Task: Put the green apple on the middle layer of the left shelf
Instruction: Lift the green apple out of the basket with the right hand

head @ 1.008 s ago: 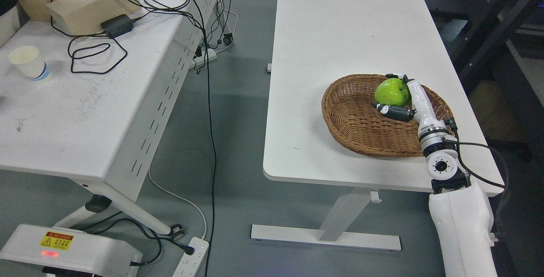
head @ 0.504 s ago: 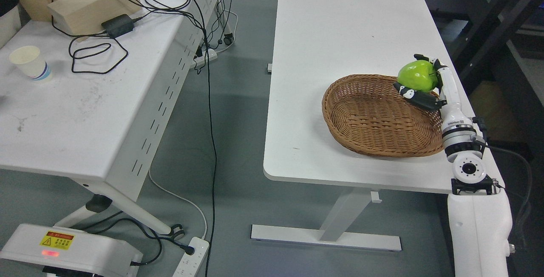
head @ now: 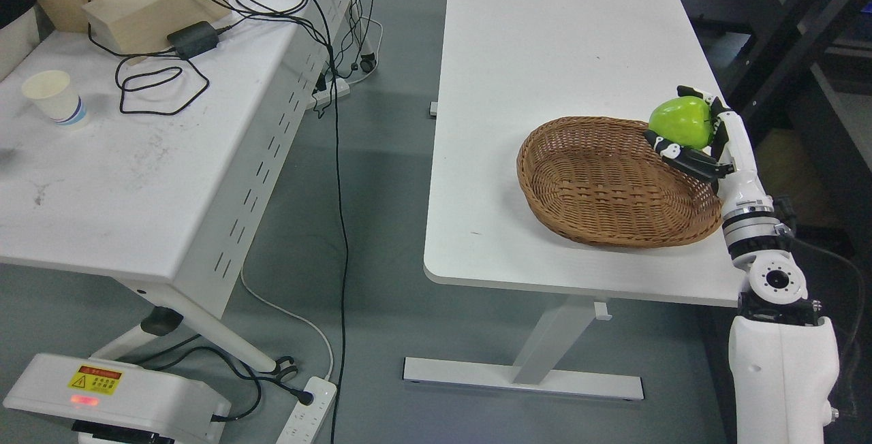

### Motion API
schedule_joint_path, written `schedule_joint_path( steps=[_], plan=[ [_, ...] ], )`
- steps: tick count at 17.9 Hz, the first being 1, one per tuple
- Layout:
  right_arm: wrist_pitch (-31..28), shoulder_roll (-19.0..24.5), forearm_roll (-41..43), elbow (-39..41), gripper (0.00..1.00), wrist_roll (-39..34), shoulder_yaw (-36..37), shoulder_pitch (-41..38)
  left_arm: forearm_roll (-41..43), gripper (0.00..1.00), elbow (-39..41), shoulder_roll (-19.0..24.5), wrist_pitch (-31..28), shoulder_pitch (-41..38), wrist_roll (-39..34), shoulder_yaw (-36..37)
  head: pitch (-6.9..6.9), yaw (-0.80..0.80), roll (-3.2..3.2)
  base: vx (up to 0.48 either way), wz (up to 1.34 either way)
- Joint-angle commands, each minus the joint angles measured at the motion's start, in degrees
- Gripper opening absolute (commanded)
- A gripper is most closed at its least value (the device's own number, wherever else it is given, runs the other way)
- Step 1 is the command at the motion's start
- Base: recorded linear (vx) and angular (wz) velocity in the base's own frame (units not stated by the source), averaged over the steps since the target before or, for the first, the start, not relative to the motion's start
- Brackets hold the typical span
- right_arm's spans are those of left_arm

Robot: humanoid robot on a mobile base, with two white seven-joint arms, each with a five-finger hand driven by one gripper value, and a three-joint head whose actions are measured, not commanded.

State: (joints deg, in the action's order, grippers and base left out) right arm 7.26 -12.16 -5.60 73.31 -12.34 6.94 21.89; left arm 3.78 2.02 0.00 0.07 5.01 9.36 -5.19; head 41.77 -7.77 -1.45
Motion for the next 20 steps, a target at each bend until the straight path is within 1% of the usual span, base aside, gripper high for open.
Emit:
schedule_joint_path(
  steps=[1, 15, 16, 18, 20],
  plan=[
    [-1.19, 0.64, 6.92, 1.57, 0.03, -1.11, 2.9, -1.94, 0.0, 1.0, 0.0, 1.0, 0.02, 0.0, -0.04, 0.0, 0.0, 0.0, 0.0, -0.036, 0.01],
    [-1.19, 1.09, 6.92, 1.57, 0.03, -1.37, 2.38, -2.82, 0.0, 1.0, 0.0, 1.0, 0.02, 0.0, -0.04, 0.0, 0.0, 0.0, 0.0, -0.107, 0.01],
    [-1.19, 1.0, 6.92, 1.57, 0.03, -2.24, 2.03, -2.99, 0.0, 1.0, 0.0, 1.0, 0.02, 0.0, -0.04, 0.0, 0.0, 0.0, 0.0, -0.11, 0.09],
    [-1.37, 0.82, 6.13, 1.57, 0.03, -6.54, 0.19, -3.26, 0.0, 1.0, 0.0, 1.0, 0.02, 0.0, 0.04, 0.0, 0.0, 0.0, 0.0, -0.118, 0.12],
    [-2.5, 0.73, 5.86, 1.57, 0.03, -8.66, -1.05, -3.43, 0.0, 1.0, 0.0, 1.0, 0.02, 0.0, -0.04, 0.0, 0.0, 0.0, 0.0, -0.096, 0.11]
  ],
)
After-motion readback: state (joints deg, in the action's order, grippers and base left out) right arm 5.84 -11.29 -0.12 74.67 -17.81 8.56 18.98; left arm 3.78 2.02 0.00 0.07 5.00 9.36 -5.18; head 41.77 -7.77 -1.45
